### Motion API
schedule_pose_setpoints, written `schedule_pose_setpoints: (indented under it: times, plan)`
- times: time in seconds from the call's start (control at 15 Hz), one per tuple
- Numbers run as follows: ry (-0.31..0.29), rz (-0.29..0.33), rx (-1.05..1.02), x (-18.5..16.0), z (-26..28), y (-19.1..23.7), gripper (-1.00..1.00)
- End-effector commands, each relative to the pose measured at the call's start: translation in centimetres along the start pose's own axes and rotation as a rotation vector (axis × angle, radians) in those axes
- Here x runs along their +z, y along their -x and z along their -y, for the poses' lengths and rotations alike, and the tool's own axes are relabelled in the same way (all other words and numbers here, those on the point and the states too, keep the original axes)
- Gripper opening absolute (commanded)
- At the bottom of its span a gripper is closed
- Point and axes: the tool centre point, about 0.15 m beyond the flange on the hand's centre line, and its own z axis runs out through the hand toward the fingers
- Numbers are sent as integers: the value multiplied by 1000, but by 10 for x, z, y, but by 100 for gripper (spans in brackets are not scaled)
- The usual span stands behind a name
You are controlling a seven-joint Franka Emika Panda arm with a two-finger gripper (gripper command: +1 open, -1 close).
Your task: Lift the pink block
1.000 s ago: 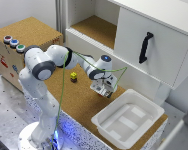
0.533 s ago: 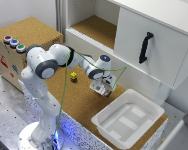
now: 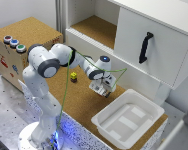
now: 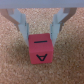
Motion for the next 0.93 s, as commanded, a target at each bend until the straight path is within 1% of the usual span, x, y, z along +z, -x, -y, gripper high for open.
schedule_pose_setpoints:
  times: [0.0, 0.27, 0.4, 0.47, 0.73, 0.87]
  plan:
    - [45, -41, 61, -43, -1, -7, -100]
    - [73, -130, 67, -94, -8, -16, -100]
    - [93, -159, 75, -115, -18, -18, -100]
    - [114, -179, 82, -128, -28, -18, -100]
    - [151, -205, 157, -162, -79, -3, -100]
    - [166, -212, 208, -173, -108, 7, -100]
